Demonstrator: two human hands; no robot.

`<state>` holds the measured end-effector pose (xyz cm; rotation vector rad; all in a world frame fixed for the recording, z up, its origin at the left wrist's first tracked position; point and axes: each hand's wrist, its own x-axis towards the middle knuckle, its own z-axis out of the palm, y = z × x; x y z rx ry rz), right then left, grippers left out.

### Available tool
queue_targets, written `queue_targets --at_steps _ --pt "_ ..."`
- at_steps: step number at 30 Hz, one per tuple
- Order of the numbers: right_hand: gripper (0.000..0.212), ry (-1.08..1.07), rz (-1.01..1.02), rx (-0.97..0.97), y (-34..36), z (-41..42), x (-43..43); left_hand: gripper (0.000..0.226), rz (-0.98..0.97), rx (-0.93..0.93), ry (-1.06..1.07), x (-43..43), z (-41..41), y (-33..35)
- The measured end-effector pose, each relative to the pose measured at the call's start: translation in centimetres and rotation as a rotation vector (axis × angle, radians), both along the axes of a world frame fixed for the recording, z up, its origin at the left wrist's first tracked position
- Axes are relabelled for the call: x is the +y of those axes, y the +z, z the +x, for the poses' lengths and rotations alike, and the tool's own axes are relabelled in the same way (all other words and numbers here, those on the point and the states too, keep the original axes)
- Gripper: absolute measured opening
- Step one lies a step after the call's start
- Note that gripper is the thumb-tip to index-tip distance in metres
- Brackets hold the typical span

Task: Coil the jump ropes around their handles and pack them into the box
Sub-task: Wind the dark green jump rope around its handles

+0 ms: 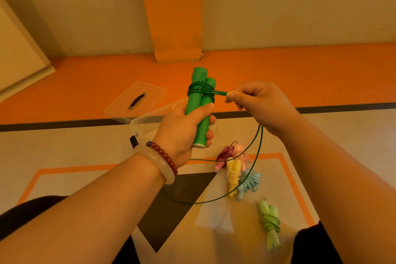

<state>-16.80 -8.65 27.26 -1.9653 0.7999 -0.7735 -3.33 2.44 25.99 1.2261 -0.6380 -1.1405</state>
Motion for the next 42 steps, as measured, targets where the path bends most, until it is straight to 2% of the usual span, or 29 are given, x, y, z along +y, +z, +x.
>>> queue_targets --at_steps 6,9,11,14,17,20,23,28,34,39,42 --pt "0.019 0.114 0.089 0.08 0.3 0.6 0.6 0.019 0.022 0.071 -0.004 0.1 0.6 0.1" --pt "0.019 0.173 -0.132 0.329 1.0 0.9 1.1 0.011 0.065 0.014 -0.018 0.3 1.3 -0.4" --pt "0.018 0.168 -0.187 0.378 1.4 1.1 1.4 0.011 0.092 -0.007 -0.063 0.3 1.5 -0.6" --pt "0.022 0.146 -0.145 0.324 1.4 1.5 1.9 0.007 0.125 -0.037 -0.112 0.5 1.4 -0.3" --pt "0.027 0.129 -0.101 0.183 1.0 2.0 2.5 0.005 0.109 -0.094 -0.084 0.9 1.0 0.1" --pt "0.024 0.08 0.008 -0.009 0.8 2.0 2.3 0.008 0.042 -0.03 -0.092 1.1 0.2 0.7" --pt "0.023 0.122 0.116 -0.124 0.7 1.6 1.7 0.007 -0.027 0.019 -0.07 1.0 -0.4 1.1" --pt "0.024 0.151 0.306 -0.202 -0.5 1.8 1.6 0.011 -0.046 0.054 -0.051 0.7 -0.9 0.7" --pt "0.026 0.153 0.378 -0.186 -1.6 1.8 1.2 0.015 0.031 0.036 -0.082 0.9 -0.4 0.4" --pt "0.024 0.223 0.458 -0.195 -1.5 1.8 2.0 0.064 0.151 0.214 -0.192 1.2 0.1 1.1" --pt "0.021 0.181 0.486 -0.243 -1.5 1.9 2.8 0.075 0.196 0.298 -0.245 1.3 0.7 1.1"
